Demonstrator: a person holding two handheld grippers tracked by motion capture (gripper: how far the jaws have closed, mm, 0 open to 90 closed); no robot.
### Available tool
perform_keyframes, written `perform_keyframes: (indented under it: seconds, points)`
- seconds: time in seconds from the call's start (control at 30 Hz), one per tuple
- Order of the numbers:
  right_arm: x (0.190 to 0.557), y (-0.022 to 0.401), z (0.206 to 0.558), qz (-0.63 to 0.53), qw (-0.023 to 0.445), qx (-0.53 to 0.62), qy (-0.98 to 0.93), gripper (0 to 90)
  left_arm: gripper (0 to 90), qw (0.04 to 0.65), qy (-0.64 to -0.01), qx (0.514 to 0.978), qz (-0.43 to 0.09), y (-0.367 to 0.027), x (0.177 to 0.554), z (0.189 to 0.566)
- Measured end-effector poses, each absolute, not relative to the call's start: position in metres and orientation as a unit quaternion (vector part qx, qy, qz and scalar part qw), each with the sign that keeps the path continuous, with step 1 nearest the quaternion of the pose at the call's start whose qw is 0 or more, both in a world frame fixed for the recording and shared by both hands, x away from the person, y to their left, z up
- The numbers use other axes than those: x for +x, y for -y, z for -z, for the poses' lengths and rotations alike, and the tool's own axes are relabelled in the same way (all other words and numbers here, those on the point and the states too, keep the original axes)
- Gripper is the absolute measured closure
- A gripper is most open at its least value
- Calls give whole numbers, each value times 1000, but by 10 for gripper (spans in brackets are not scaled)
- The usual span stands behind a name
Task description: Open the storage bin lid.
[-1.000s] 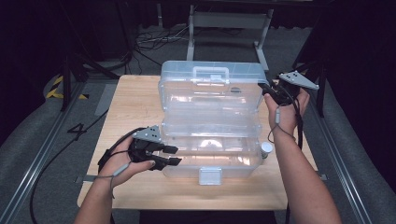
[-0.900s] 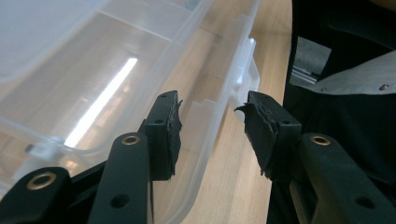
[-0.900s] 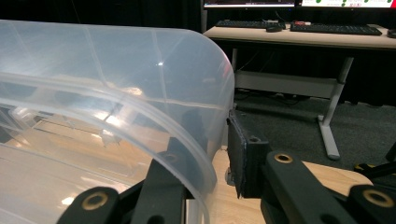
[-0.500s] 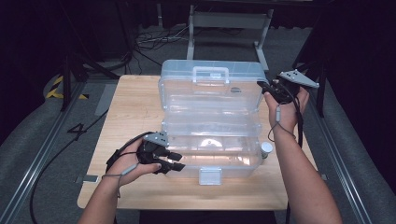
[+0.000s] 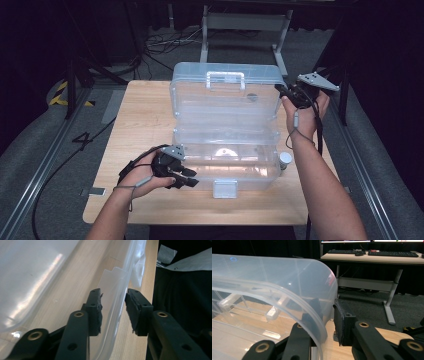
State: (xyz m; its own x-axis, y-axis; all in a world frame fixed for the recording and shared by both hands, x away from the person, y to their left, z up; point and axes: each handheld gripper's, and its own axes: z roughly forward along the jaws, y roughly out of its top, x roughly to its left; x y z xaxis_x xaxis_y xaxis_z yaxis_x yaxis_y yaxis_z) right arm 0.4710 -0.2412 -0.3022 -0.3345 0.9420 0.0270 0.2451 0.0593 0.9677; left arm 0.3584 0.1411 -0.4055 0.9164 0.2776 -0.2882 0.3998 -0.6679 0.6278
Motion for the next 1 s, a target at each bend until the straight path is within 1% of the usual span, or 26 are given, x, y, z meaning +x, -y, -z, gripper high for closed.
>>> perform_keyframes:
  seconds: [0.03,0.07,0.17,0.53,1.0]
  points:
    - [471,241,302,-508,342,463,-641,757,717,358,-185,911,85,-141,359,406]
    - [471,241,302,-507,341,464,-641,756,741,355,-183,913,84,-141,359,407]
    - [472,242,302,-509,339,465,-640,757,760,356,-179,914,78,-141,358,407]
    - [477,241,303,-507,341,468,-639,763,764,358,-179,913,73,-141,357,408]
    - [492,240,302,-493,340,474,-646,773,759,360,-190,910,74,-141,356,409]
